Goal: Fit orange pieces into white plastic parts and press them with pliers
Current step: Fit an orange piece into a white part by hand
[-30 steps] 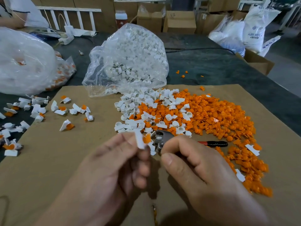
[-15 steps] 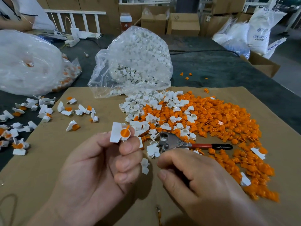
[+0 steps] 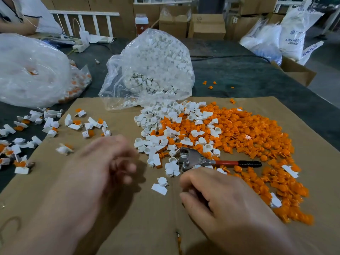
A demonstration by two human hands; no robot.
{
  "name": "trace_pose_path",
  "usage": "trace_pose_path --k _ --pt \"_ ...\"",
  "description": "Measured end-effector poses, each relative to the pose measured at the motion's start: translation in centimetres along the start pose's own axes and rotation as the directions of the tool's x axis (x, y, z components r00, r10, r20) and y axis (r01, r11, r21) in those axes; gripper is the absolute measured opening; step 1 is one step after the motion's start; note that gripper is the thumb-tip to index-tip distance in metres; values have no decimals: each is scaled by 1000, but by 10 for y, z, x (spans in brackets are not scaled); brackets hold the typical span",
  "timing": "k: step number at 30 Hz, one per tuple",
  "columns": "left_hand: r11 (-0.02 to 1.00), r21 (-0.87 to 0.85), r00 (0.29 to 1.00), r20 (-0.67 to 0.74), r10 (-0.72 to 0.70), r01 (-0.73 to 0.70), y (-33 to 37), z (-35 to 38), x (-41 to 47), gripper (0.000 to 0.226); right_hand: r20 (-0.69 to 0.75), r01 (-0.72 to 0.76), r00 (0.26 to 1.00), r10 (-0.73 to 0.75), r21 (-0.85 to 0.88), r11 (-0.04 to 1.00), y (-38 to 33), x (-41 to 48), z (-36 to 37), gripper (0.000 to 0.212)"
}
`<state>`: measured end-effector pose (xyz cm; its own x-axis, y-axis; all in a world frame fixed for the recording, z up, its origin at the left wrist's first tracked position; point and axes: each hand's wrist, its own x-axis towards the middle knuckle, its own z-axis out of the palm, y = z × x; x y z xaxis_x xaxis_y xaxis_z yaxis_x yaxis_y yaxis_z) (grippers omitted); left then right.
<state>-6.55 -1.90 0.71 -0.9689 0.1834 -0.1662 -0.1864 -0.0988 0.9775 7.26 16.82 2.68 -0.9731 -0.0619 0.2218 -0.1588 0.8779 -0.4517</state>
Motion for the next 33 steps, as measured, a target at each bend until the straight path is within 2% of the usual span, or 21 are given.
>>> trace_pose_path --k 1,2,3,4,6,12,16,20,23,26,29,33 --pt "954 278 994 31 106 -110 -1 8 -9 20 9 -1 1000 1 -24 1000 0 0 1 10" --pt "828 511 973 113 203 -232 -2 15 -20 28 19 -5 1000 6 -50 999 0 0 1 11" --pt "667 669 945 221 243 -328 -3 17 -27 41 35 -14 999 17 -80 997 0 0 1 13" --pt "526 768 930 274 245 -365 -3 18 -32 53 46 -25 998 30 -104 994 0 1 0 16" --pt "366 850 924 329 194 -379 -7 17 -31 61 38 -46 998 51 -131 990 1 1 -1 19" --pt "178 788 802 545 245 -589 -9 20 -33 44 3 -57 998 58 -129 990 3 1 -3 22" --pt "198 759 778 560 285 -620 -11 23 -34 20 25 -47 998 53 -191 981 2 3 -5 19" --pt "288 773 823 500 270 -565 -12 23 -34 20 3 -74 997 78 -255 964 -1 5 -11 17" --pt "352 801 872 416 256 -485 -10 24 -34 19 77 -103 987 139 -351 931 3 -1 -16 30" --pt "400 816 908 359 217 -418 -7 26 -35 16 209 -102 953 218 -456 884 1 -6 -27 35" --pt "456 784 907 368 205 -421 -4 28 -37 11 326 -72 908 265 -502 862 -1 -7 -28 33" --pt "514 726 889 401 222 -456 -1 32 -38 7 384 -61 888 254 -449 891 2 -4 -26 32"
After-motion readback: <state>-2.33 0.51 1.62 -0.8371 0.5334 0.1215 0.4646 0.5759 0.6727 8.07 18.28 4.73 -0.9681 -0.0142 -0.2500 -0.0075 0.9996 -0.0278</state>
